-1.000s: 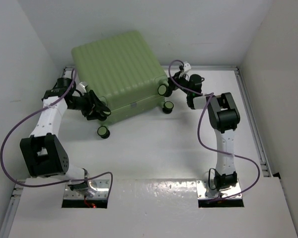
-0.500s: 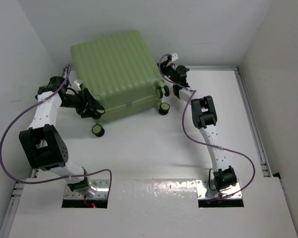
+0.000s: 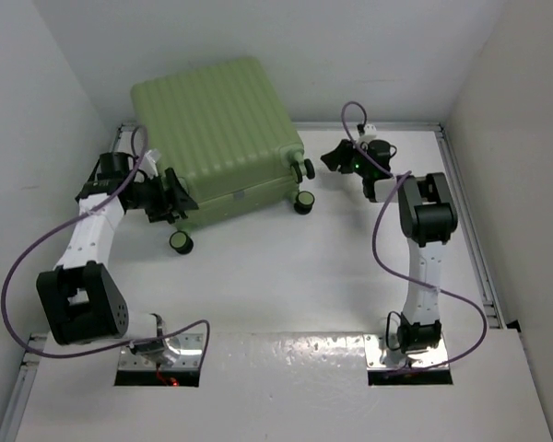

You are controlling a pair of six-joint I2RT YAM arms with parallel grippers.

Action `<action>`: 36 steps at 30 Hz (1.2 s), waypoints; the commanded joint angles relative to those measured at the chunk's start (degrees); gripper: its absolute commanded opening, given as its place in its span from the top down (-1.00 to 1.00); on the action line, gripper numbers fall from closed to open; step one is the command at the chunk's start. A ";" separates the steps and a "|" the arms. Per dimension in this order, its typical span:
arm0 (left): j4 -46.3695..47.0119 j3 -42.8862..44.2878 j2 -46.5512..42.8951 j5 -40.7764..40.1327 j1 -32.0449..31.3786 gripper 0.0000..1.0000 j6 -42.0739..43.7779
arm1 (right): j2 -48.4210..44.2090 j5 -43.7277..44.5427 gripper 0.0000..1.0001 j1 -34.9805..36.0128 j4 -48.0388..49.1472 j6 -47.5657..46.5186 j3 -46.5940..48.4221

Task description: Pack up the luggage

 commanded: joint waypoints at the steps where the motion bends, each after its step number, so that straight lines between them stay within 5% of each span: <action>1: 24.68 -5.36 -6.87 -2.91 -2.67 -0.61 6.80 | -9.58 -6.44 -0.04 2.08 -1.25 4.59 -5.60; 4: 24.68 -10.37 -18.47 -2.90 -2.67 -0.97 8.30 | -11.18 -8.73 -0.01 2.26 -6.08 8.37 -6.94; 10: 21.17 -14.78 -36.32 -2.98 -2.67 -0.98 9.44 | -6.52 -10.68 0.01 0.59 -15.13 21.39 0.62; 15: 17.91 -11.01 -41.62 -18.25 -2.67 -0.98 1.72 | -5.46 -5.76 0.01 1.38 -20.16 20.68 2.29; 20: 17.02 -2.59 -28.37 -35.74 1.61 -0.88 -3.56 | -0.11 -3.46 0.01 2.87 -24.38 21.21 6.95; 22: 20.80 -1.16 -23.27 -36.91 4.34 -0.88 -3.57 | 1.38 -4.24 0.04 4.01 -25.96 21.12 9.41; 29: 27.47 13.94 8.10 -31.30 14.37 -0.75 -7.52 | 1.92 -6.52 0.11 7.35 -33.26 17.62 7.06; 36: 35.23 25.98 31.92 -19.72 10.96 -0.54 -7.26 | -2.72 -13.38 0.23 9.20 -32.04 15.33 -2.44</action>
